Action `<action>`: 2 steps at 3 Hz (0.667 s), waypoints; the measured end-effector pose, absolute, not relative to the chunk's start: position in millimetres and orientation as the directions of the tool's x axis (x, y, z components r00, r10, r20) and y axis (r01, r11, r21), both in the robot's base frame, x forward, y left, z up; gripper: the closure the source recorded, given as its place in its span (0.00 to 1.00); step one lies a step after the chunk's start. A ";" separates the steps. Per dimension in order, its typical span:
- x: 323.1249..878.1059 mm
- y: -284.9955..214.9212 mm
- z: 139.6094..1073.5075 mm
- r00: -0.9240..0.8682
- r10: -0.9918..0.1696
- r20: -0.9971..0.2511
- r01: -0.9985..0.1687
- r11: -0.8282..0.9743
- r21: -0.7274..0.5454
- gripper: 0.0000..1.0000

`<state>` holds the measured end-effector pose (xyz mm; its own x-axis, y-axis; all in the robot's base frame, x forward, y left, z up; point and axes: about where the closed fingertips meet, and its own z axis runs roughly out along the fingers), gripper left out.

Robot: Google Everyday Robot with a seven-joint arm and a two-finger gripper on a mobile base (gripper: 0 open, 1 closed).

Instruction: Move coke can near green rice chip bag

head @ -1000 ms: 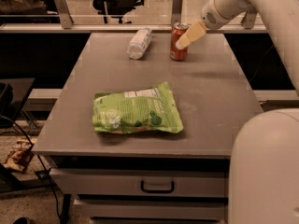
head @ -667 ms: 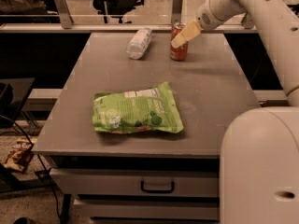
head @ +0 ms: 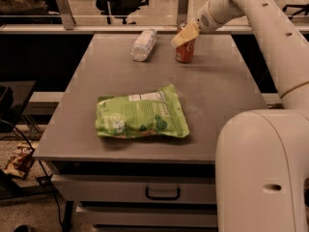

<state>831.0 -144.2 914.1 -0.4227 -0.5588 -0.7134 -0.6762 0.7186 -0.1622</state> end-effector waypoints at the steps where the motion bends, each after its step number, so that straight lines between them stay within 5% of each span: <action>1: 832.5 -138.8 910.5 -0.430 -0.550 -0.716 -0.683 0.717 -0.140 0.39; 2: 830.1 -136.5 912.0 -0.429 -0.550 -0.717 -0.694 0.709 -0.129 0.62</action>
Offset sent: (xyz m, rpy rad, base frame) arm -0.0006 0.0017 0.0124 0.0317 0.0216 0.0299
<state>830.1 -136.5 912.0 -0.4285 -0.5503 -0.7166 -0.6936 0.7086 -0.1294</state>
